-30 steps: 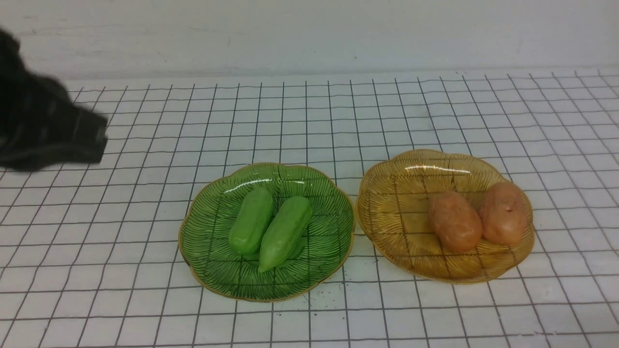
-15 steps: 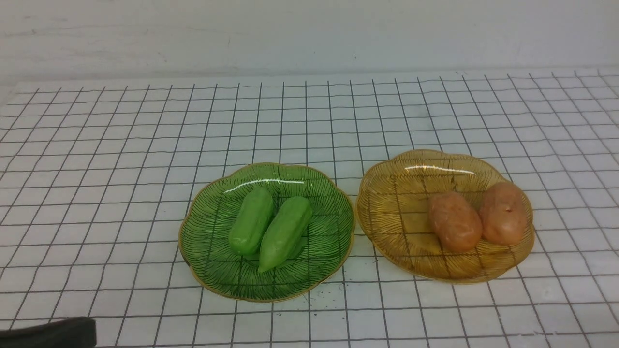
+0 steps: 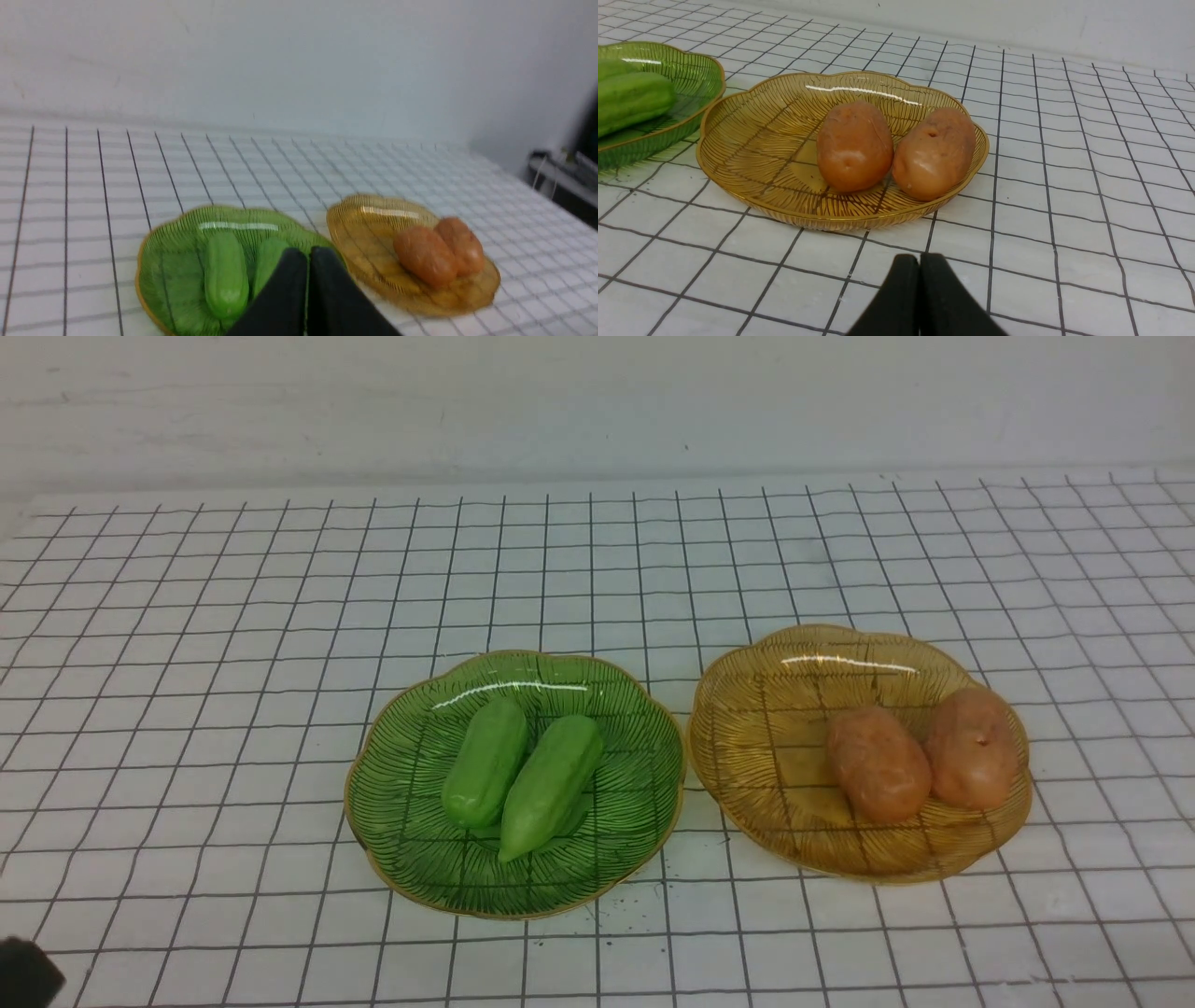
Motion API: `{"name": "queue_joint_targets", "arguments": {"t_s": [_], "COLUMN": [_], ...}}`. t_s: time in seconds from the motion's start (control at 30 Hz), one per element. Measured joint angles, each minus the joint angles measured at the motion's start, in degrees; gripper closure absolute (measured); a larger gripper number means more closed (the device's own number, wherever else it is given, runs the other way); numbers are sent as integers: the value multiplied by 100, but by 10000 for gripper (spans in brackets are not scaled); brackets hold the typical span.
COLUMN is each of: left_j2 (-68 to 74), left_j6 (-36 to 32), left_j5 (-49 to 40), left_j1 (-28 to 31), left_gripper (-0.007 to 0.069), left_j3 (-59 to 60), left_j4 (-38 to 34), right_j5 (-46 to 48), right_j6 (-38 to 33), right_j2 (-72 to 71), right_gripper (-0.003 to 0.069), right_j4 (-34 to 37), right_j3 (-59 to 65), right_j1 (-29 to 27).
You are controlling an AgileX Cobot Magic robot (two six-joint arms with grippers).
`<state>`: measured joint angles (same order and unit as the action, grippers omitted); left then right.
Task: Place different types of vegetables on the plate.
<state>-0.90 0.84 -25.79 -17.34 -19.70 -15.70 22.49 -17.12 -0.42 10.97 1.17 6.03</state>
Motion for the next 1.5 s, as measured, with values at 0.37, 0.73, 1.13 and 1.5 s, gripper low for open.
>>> {"name": "queue_joint_targets", "arguments": {"t_s": [0.37,0.73,1.13,1.5], "left_j2": [0,-6,-6,-6], "left_j6": [0,-611,-84,-42], "left_j5": [674,746,1466,415], "left_j1": [0,7,1389,1591], "left_gripper": [632,632,632,632], "left_j3": [142,367,2133,2133], "left_j4": [-12,570,1288,1449], "right_j5": [0,0,0,0], "right_j6": [0,-89,-89,-89], "right_j2": [0,0,0,0], "right_gripper": [674,674,674,674], "right_j4": [0,0,0,0], "right_j3": [0,0,0,0], "right_j1": [0,0,0,0]}}
